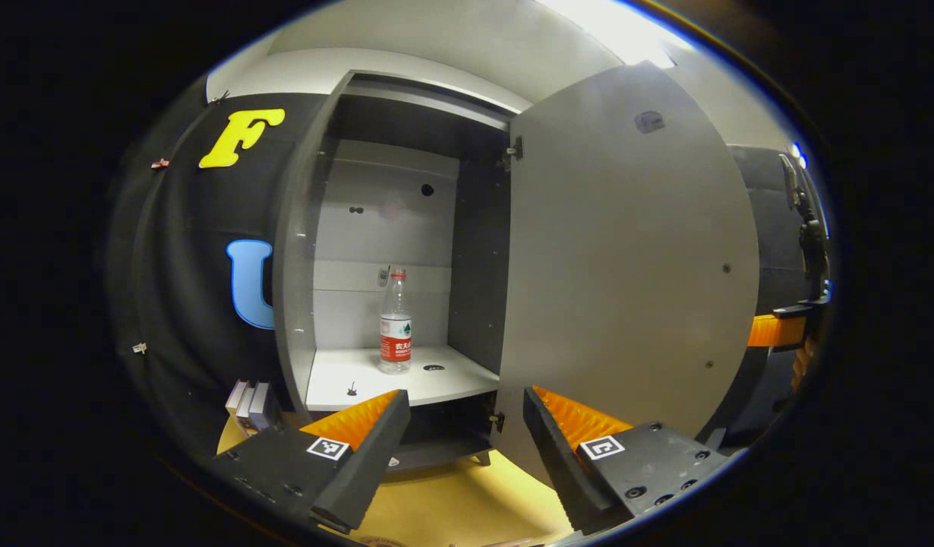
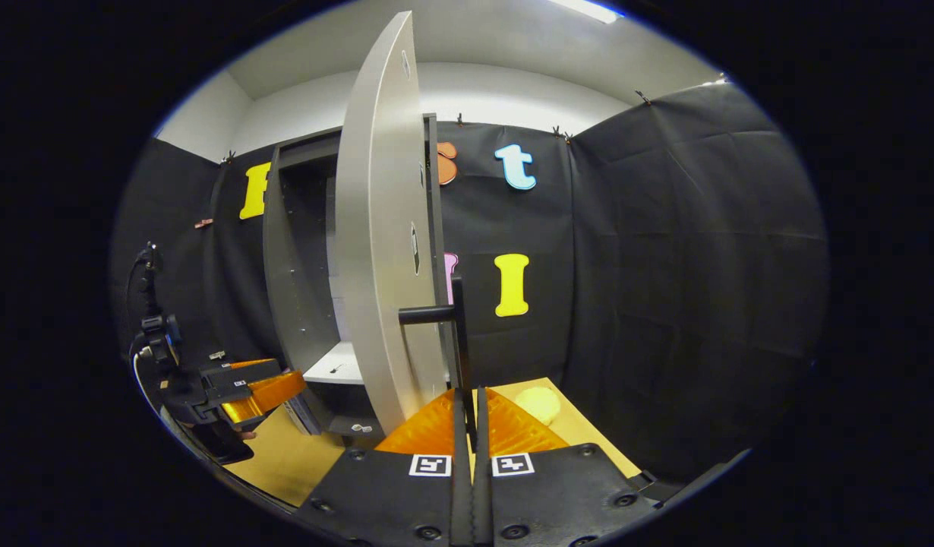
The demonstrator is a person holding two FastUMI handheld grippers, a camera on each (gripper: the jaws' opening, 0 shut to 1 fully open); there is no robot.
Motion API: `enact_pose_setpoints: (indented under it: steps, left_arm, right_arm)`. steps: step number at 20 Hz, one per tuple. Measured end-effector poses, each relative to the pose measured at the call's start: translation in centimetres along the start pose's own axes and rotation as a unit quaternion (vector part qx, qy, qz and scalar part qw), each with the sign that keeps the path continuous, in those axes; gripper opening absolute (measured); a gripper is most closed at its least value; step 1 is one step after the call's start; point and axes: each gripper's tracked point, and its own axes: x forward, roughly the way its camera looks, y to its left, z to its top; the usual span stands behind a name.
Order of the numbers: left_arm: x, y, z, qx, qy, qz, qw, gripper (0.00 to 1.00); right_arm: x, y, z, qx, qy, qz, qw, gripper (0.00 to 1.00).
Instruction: Open the cabinet door with the right hand, grasp the bottle in the cabinet with the left hand and place it on the coaster, then close the cabinet door with the right hand.
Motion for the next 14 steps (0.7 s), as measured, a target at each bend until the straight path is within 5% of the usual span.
enact_pose_setpoints:
  steps: [5,7,9,12,14]
  left_arm:
    - [4.1,0.2,0.6,0.007,-0.008,0.028,1.0,0.95]
    - [6.0,1.2,0.5,0.019,-0.007,0.049,0.999,0.95]
    - [7.9,3.1,0.4,0.022,-0.006,0.076,0.997,0.95]
    - [10.7,6.2,0.9,0.029,-0.016,0.127,0.991,0.95]
    - [13.1,7.6,1.2,0.033,-0.019,0.138,0.99,0.92]
  right_arm:
    - [-1.5,-2.1,0.1,0.013,-0.005,0.022,1.0,0.07]
    - [-2.0,-3.2,0.2,0.006,-0.007,0.025,1.0,0.22]
    - [-2.7,-4.5,0.5,-0.002,-0.017,0.02,1.0,0.25]
    - [-3.8,-7.2,0.6,0.007,-0.034,-0.003,0.999,0.58]
    - [-3.6,-10.1,1.1,0.029,-0.048,-0.035,0.998,0.61]
